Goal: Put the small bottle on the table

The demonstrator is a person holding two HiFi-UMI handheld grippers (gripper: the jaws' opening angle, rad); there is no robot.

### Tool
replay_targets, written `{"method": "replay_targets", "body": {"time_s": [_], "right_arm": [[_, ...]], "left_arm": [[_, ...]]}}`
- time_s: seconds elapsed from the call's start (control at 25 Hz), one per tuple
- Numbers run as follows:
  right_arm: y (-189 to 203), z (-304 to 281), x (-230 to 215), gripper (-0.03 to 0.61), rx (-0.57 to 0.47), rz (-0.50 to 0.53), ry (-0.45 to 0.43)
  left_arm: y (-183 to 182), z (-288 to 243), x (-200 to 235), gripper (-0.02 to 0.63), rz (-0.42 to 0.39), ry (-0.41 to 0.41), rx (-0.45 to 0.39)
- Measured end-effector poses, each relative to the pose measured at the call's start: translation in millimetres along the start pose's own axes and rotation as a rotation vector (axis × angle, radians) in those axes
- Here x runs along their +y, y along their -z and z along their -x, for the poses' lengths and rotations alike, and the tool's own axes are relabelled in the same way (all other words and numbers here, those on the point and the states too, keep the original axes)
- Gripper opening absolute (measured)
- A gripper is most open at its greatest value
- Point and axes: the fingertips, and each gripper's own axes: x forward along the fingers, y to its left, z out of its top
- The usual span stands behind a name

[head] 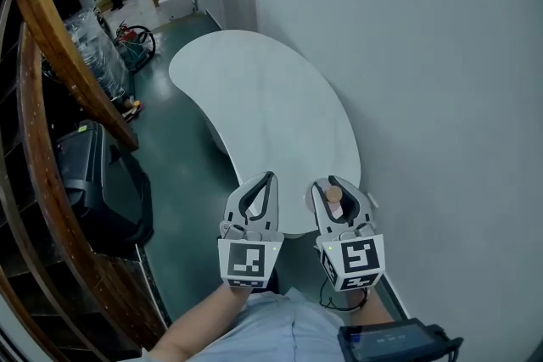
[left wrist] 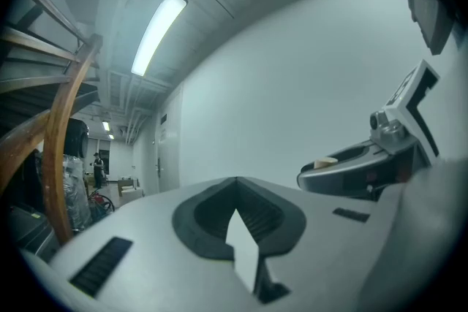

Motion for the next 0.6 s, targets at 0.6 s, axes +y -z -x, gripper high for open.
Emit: {"method": "replay_targets", "body": {"time_s": [0.6], "right_arm": [[-1.3,-62.1,-28.2,0.114,0.021,-0.021,0.071]], "left_arm": [[16.2,-65.7,21.2,0.0,0.015,0.097,0.017]]}}
